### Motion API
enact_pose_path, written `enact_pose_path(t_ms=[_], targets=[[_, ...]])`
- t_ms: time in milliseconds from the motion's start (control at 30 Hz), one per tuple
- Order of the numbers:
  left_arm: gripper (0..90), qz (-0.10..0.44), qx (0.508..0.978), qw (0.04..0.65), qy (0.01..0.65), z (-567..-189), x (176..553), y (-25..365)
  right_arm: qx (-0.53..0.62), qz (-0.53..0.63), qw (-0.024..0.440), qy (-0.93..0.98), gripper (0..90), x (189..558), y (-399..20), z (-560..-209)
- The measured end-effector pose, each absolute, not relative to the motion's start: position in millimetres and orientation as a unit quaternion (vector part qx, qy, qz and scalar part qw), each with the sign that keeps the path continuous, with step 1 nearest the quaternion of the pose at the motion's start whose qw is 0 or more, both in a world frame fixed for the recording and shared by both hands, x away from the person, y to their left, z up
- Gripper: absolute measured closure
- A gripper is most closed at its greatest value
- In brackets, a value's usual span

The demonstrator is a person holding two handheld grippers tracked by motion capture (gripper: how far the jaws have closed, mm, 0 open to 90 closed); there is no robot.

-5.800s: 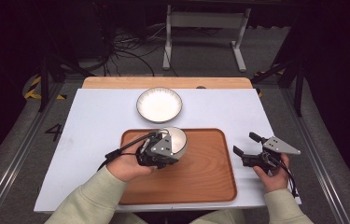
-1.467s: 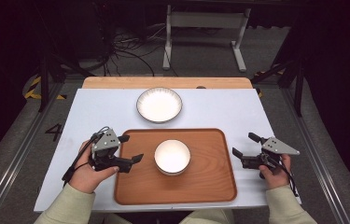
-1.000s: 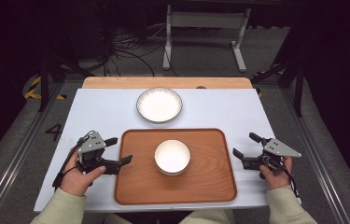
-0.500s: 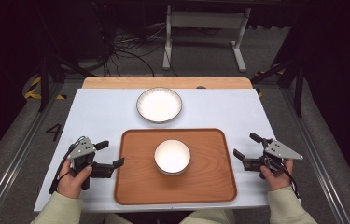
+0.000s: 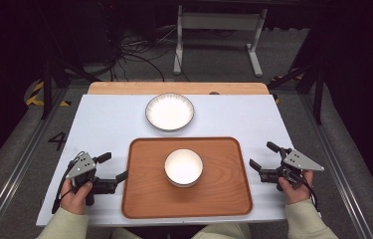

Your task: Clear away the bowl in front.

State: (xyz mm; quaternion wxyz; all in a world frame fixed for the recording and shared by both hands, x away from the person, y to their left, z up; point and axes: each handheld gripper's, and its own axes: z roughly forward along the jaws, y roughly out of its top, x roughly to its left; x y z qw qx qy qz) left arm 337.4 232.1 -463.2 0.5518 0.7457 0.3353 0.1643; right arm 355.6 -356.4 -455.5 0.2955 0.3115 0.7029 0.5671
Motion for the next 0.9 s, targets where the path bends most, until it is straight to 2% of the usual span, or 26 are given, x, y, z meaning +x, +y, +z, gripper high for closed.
enact_pose_path(t_ms=[900], targets=[[3.9,0.185,0.764,0.527,0.325,-467.6,335.2,227.8,0.307,0.572,0.295,0.701,5.4,354.7,-357.3,-455.8]])
